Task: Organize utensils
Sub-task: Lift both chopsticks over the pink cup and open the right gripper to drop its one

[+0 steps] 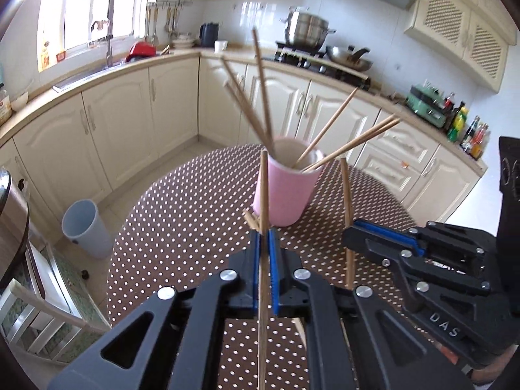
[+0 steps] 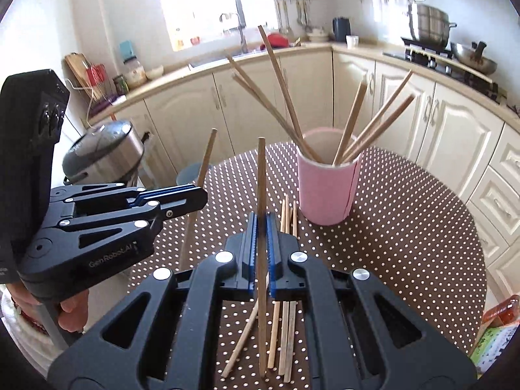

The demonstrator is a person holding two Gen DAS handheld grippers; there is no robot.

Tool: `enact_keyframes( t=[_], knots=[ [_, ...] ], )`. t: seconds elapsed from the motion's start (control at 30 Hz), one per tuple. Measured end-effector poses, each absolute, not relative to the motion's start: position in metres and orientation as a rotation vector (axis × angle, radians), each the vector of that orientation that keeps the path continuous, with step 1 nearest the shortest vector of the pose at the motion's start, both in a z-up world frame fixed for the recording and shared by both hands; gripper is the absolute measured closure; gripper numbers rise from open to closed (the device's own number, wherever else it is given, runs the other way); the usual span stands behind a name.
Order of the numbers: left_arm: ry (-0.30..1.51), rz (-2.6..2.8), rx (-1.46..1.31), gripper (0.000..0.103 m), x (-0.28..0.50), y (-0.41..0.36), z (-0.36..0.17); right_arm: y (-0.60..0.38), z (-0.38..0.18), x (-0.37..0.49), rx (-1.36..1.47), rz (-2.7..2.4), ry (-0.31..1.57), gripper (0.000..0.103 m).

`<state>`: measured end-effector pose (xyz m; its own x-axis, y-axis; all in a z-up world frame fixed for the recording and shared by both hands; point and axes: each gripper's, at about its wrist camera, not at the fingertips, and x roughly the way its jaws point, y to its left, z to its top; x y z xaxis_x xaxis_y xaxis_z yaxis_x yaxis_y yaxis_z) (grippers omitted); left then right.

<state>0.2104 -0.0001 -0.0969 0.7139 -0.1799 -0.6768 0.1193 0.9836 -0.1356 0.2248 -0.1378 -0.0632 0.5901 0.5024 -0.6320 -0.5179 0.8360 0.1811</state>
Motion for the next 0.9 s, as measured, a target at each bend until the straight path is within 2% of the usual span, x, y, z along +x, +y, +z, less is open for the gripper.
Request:
enact_keyframes(
  t=[0.5, 0.9],
  knots=[
    [0.583, -0.188, -0.073, 0.097, 0.166, -0.012, -0.042, -0.146, -0.024, 0.191, -0.003, 0.59, 0.599, 0.097],
    [0.487, -0.177, -0.071, 0.097, 0.181, -0.02, 0.001, -0.152, 0.019, 0.195, 0.02, 0.579, 0.472, 0.097]
  ],
)
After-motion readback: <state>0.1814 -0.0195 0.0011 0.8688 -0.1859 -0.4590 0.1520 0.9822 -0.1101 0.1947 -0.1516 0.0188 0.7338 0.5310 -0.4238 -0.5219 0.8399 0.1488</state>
